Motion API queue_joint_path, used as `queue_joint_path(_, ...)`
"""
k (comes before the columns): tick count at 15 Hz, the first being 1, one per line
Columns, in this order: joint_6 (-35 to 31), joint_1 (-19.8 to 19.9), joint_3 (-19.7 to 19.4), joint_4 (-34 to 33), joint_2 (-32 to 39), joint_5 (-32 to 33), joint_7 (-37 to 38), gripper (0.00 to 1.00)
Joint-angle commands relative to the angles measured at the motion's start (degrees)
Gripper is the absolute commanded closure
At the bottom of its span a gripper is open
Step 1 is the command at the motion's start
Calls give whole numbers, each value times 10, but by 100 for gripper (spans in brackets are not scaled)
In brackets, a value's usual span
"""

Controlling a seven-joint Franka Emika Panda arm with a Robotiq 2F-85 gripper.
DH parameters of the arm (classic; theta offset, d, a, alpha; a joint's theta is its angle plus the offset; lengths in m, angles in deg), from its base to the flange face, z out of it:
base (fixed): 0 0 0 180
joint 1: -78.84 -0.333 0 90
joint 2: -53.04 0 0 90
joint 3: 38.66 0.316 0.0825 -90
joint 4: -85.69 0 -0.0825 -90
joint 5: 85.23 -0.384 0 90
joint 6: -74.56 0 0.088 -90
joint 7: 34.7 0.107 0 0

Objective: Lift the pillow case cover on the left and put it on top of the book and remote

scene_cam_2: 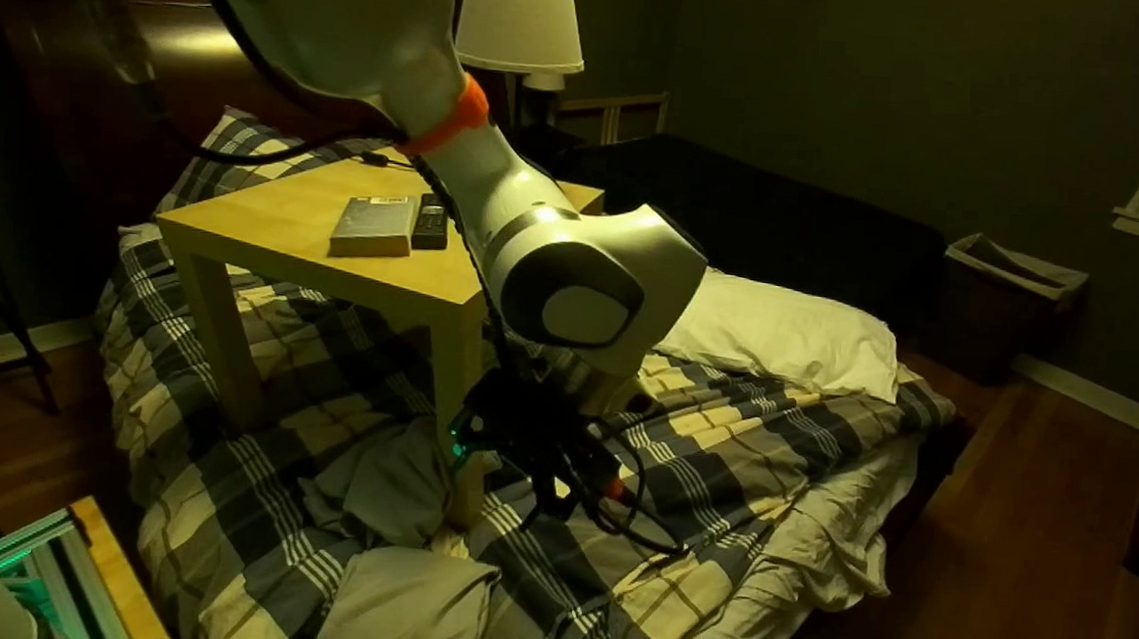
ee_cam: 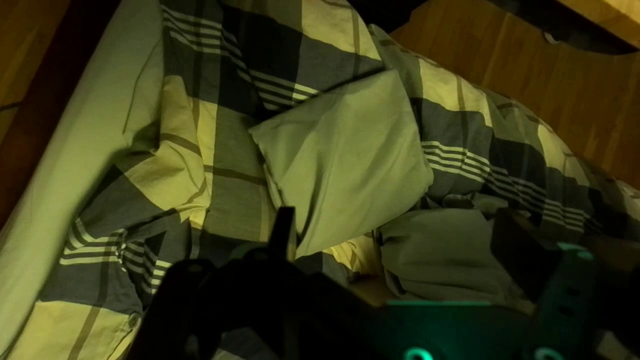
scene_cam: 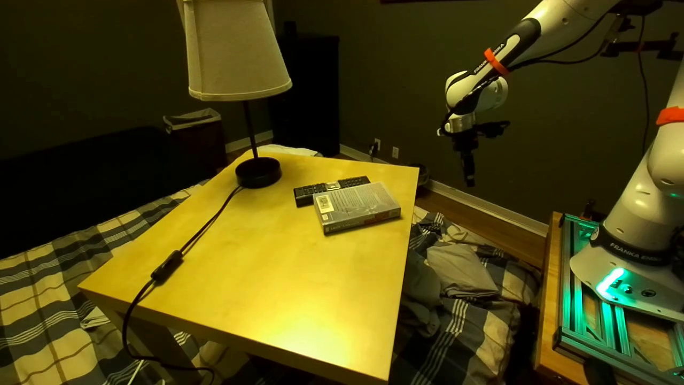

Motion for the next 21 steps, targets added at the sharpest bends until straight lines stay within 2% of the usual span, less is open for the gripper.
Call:
queue_joint_path(1, 1, 6, 7, -1, 0, 1, 1, 0)
queue_joint_path(2, 1, 6, 8, -2, 0, 0, 1, 0)
queue_joint_path(8, -31, 20, 33, 8, 91, -25, -123, 0)
queue_joint_path(12, -55, 61, 60, -3, 170, -81, -234, 0)
queue_joint_path(15, -67, 108, 86, -19, 231, -147, -324, 0)
queue_joint_path(17, -119, 131, 103, -26, 264, -186, -385, 0)
queue_joint_path(21, -276, 158, 140, -41, 322, -231, -454, 0)
